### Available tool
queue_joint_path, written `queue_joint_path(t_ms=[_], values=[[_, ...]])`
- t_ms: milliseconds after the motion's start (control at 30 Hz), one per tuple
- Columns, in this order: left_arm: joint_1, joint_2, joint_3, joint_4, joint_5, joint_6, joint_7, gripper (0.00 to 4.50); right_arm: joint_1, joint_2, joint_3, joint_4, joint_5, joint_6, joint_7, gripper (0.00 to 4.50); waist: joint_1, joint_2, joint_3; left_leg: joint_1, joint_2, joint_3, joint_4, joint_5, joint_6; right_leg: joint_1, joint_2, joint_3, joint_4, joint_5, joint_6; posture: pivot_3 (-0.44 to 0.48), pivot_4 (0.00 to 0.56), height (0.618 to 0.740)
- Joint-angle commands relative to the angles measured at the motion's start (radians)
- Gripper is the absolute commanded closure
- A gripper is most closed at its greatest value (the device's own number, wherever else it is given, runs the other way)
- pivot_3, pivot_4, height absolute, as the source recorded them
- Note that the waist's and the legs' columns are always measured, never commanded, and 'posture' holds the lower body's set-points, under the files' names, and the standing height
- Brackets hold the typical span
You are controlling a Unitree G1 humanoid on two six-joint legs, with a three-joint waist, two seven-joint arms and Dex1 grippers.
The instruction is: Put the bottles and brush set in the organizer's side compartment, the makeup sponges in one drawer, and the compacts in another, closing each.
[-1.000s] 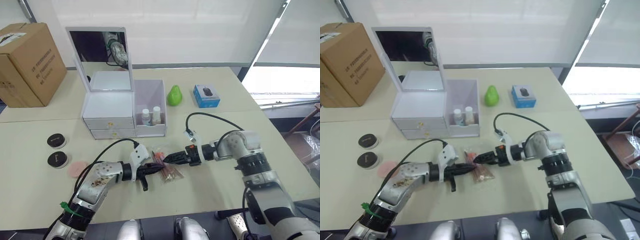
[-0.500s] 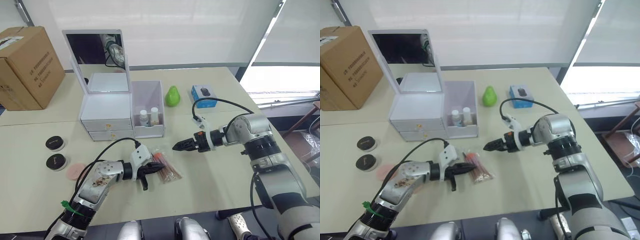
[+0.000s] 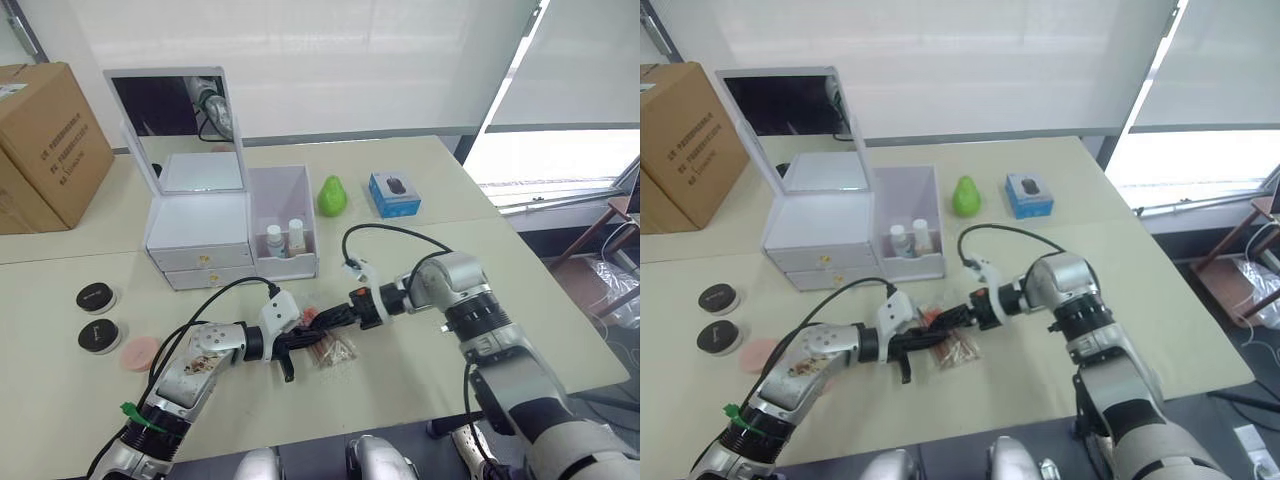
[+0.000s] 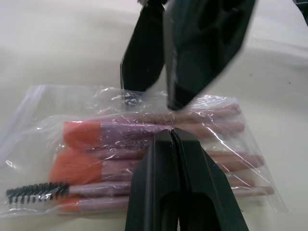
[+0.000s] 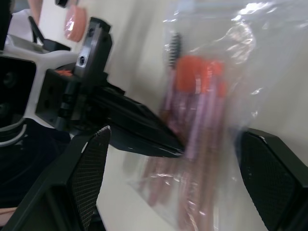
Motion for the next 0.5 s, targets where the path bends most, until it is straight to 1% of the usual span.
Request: queue_joint_path(t_ms=[33,167,267,367,467,500], values=[[0.007,0.008,-0.001,0.007,0.016,-0.001,0.001,4.43,0.018,0.045,0.026,-0.005,0.025,0.051,-0.004,0.24,0.001,0.001,0.0,0.0,0.0,0.0,0.0,0.0,0.0,0.0,0.0,0.0,0.0,0.0,0.0,0.0,0.15,0.74],[0.008,0.01,-0.001,0.005,0.017,-0.002,-0.002,4.43,-0.015,0.046,0.008,0.099,-0.019,-0.017,-0.009,0.24,0.0,0.002,0.001,0.003,-0.001,0.0,0.0,0.0,0.0,0.0,0.0,0.0,0.0,0.0,0.0,0.0,0.15,0.74],[0.012,0.014,-0.006,0.003,0.02,-0.006,-0.006,4.5,-0.035,0.035,0.013,0.161,-0.041,-0.054,0.01,0.78,0.0,0.003,0.001,0.005,-0.001,-0.001,0.0,0.0,0.0,0.001,0.0,0.0,0.0,0.0,0.0,0.0,0.15,0.74],[0.014,0.019,-0.01,0.001,0.025,-0.01,-0.011,4.5,-0.049,0.027,0.021,0.203,-0.06,-0.08,0.035,1.86,0.0,0.002,0.001,0.008,-0.001,-0.002,0.0,0.0,0.0,0.001,0.0,0.0,0.0,0.0,0.0,0.0,0.15,0.74],[0.017,0.022,-0.007,-0.003,0.023,-0.01,-0.016,4.5,-0.054,0.023,0.029,0.225,-0.076,-0.103,0.056,2.8,0.001,0.003,0.002,0.008,-0.001,-0.002,0.0,0.0,0.0,0.002,0.0,0.0,0.0,0.0,0.0,0.0,0.15,0.74],[0.018,0.023,-0.007,-0.005,0.023,-0.01,-0.018,4.5,-0.054,0.023,0.031,0.23,-0.08,-0.108,0.061,3.21,0.002,0.003,0.002,0.008,-0.001,-0.002,0.0,0.0,0.0,0.002,0.0,0.0,0.0,0.0,0.0,0.0,0.15,0.74]])
